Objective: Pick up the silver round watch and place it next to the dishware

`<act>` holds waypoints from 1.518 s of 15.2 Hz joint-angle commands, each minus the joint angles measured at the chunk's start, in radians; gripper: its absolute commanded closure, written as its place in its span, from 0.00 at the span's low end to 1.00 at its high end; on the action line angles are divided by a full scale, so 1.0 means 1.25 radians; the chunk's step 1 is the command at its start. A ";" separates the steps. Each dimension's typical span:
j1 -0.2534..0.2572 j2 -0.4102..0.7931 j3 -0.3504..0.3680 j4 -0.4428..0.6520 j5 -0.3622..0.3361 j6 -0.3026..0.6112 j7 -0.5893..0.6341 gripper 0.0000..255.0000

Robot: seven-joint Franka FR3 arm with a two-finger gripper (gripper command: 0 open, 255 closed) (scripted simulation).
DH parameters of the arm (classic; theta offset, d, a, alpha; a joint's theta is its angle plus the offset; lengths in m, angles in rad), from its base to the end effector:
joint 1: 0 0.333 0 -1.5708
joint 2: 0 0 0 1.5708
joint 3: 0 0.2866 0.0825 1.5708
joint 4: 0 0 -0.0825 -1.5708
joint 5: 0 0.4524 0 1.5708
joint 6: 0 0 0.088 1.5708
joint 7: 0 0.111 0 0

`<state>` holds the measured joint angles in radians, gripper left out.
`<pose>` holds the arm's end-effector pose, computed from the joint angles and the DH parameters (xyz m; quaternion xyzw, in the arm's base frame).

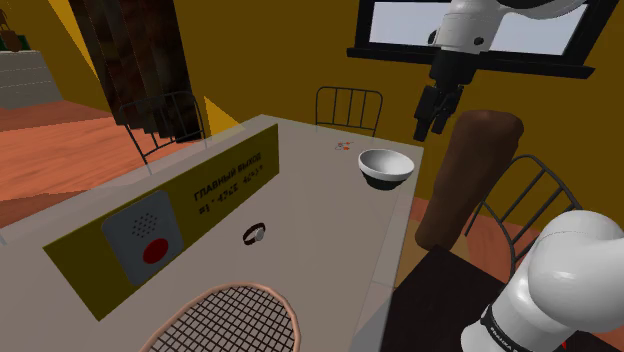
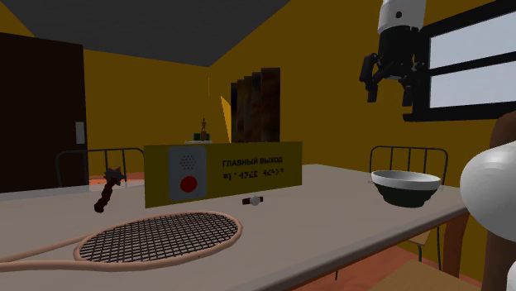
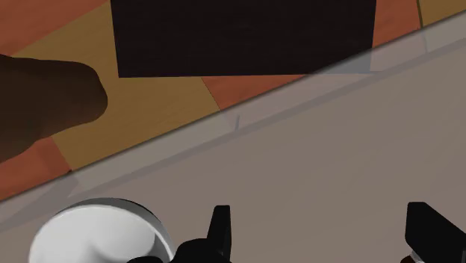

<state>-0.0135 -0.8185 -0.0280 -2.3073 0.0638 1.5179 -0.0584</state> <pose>0.3823 -0.0106 0.6002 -0.9989 -0.0149 -0.0164 0.0413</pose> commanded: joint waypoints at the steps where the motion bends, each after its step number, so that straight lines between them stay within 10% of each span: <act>1: 0.000 0.000 0.000 0.000 0.000 0.000 0.000 0.00; 23: 0.102 0.603 0.108 0.212 0.095 0.309 -0.001 0.00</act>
<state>0.1107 -0.1085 0.1035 -2.0683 0.1811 1.8908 -0.0537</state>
